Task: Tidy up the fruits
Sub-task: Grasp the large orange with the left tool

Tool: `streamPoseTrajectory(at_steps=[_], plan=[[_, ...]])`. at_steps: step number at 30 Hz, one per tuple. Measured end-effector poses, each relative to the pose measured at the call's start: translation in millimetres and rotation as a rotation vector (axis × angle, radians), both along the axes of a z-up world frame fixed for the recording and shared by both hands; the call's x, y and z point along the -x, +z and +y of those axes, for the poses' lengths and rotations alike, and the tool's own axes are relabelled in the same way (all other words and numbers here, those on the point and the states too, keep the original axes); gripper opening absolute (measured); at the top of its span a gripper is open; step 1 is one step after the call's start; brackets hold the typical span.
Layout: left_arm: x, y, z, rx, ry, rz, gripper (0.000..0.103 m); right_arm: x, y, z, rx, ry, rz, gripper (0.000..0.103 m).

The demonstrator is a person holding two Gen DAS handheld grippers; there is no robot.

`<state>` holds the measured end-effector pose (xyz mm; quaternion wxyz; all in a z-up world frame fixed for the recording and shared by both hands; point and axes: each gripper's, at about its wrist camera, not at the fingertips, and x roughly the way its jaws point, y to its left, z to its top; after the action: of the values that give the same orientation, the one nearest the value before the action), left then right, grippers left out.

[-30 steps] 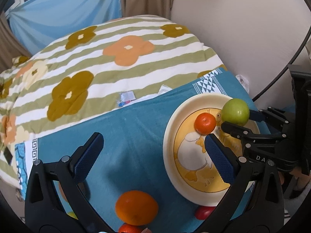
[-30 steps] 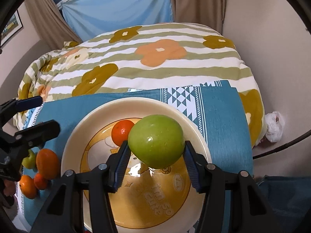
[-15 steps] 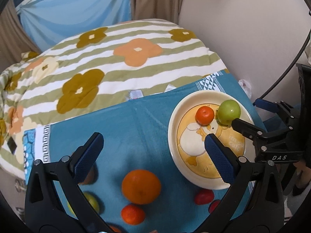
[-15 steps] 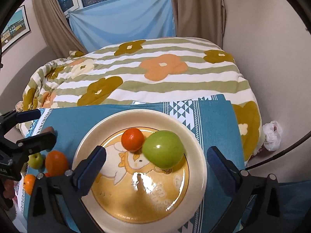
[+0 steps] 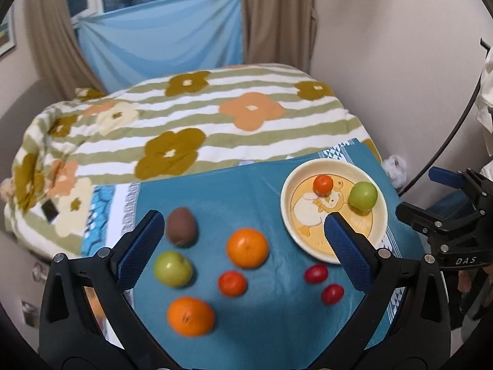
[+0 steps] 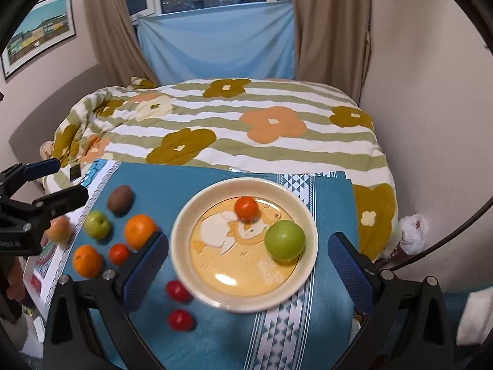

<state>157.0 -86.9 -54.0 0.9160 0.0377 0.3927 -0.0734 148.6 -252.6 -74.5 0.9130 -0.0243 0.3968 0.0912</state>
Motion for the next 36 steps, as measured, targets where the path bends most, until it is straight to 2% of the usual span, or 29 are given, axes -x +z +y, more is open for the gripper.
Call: streamPoseTrajectory(at_steps=[7, 12, 16, 22, 27, 31, 36], plan=[[60.7, 5.5, 27.1, -0.012, 0.094, -0.027, 0.103, 44.5, 4.5, 12.5, -0.009, 0.024, 0.018, 0.103], [91.5, -2.7, 48.6, -0.001, 0.146, -0.016, 0.103, 69.3, -5.7, 22.9, -0.014, 0.027, 0.041, 0.103], [103.0, -12.9, 57.5, -0.009, 0.152, 0.000, 0.103, 82.5, -19.3, 31.7, -0.027, 0.017, 0.070, 0.103], [99.4, -38.9, 65.8, -0.015, 0.085, 0.032, 0.103, 89.0, -42.6, 41.6, -0.051, -0.024, 0.102, 0.103], [81.4, -76.6, 71.8, -0.024, -0.006, 0.088, 0.103, 85.4, -68.8, 50.4, -0.095, -0.104, 0.141, 0.103], [70.5, -103.8, 75.7, -0.024, -0.063, 0.134, 0.103, 81.6, -90.4, 62.9, -0.084, -0.153, 0.173, 0.103], [57.5, -132.5, 79.3, -0.029, -0.122, 0.176, 0.096, 78.8, -107.4, 71.7, -0.081, -0.212, 0.188, 0.103]])
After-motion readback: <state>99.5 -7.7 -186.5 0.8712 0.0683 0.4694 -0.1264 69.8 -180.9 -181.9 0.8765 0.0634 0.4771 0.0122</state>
